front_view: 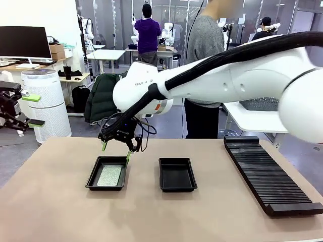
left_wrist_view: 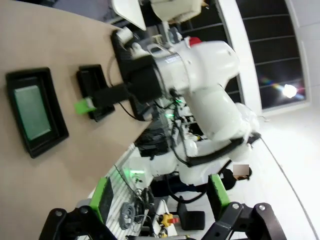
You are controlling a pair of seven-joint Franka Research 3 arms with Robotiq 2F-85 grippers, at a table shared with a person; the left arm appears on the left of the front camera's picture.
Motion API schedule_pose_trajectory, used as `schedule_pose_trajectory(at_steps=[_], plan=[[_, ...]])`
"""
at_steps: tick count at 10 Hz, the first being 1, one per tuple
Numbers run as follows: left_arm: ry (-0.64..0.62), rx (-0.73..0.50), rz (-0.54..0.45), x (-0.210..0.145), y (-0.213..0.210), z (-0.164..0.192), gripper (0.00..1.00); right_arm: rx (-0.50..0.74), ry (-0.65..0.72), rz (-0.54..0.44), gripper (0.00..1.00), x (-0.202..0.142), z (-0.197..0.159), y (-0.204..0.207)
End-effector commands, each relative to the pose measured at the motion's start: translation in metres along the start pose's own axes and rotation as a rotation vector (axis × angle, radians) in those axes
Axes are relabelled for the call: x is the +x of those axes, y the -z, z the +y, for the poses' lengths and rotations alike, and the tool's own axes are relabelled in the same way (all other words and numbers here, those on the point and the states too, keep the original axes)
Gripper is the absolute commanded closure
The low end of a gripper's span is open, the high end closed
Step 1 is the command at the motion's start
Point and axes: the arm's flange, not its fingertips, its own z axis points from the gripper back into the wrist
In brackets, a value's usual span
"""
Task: Inspect and transfer BCBs to ESD trays.
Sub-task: Pick up the ESD tray and place it on the left side of the table.
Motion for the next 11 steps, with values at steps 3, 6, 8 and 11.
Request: schedule_pose_trajectory(at_steps=[3,6,8,11], plan=[[0.008,0.268,0.001,0.015,0.038,-0.038,0.0,0.12,-0.028,-0.04,0.0,-0.031,-0.055,-0.035],[0.016,0.475,0.023,0.024,0.079,-0.051,0.0,0.171,-0.044,-0.054,0.0,-0.035,-0.085,-0.055],[-0.01,0.593,0.065,0.03,0.105,-0.053,0.0,0.198,-0.04,-0.069,0.0,-0.036,-0.102,-0.063],[-0.032,0.771,0.108,0.042,0.146,-0.046,0.0,0.258,-0.055,-0.077,0.0,-0.036,-0.12,-0.07]])
